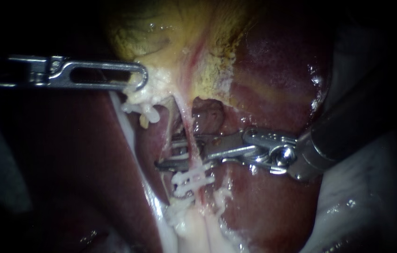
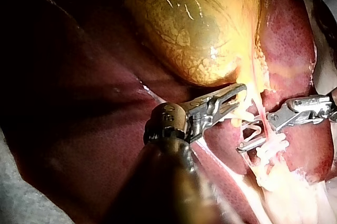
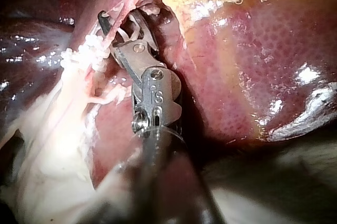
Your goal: Clipping third clip right tube
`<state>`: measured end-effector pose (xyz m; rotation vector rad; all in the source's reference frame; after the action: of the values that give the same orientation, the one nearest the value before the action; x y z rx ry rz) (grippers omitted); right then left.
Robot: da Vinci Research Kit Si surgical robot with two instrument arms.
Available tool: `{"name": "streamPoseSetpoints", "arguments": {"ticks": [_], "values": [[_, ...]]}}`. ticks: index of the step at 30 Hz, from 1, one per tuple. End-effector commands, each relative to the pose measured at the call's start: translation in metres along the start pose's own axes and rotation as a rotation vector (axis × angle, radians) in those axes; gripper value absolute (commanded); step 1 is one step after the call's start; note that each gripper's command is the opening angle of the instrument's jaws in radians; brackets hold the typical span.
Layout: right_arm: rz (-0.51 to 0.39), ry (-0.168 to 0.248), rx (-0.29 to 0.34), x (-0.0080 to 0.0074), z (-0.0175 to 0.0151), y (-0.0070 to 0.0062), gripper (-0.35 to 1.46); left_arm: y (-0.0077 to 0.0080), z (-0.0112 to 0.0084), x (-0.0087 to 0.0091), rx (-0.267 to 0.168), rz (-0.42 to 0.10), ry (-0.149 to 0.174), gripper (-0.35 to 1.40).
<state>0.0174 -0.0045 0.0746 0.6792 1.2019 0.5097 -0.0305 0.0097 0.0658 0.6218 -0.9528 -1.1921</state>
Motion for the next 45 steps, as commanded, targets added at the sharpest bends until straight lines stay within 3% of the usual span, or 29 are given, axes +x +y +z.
{"name": "streamPoseSetpoints", "arguments": {"ticks": [1,11,24,38,45], "values": [[0.000,0.000,0.000,0.0000,0.0000,0.0000,0.17,0.0000,0.0000,0.0000,0.000,0.000,0.000,-0.35],[0.008,0.001,0.001,0.0004,-0.0003,0.0000,0.31,0.0000,0.0000,0.0000,0.000,0.000,0.000,-0.35],[-0.099,0.034,-0.022,0.0022,-0.0018,0.0003,0.49,0.0000,-0.0001,0.0000,0.000,0.000,0.000,-0.35],[-0.141,0.036,-0.015,0.0047,-0.0069,0.0002,0.50,0.0000,-0.0002,0.0000,0.001,0.000,0.001,-0.35],[-0.140,0.034,-0.005,0.0046,-0.0087,0.0000,0.50,0.0000,-0.0002,0.0001,0.001,0.000,0.001,-0.35]]}}
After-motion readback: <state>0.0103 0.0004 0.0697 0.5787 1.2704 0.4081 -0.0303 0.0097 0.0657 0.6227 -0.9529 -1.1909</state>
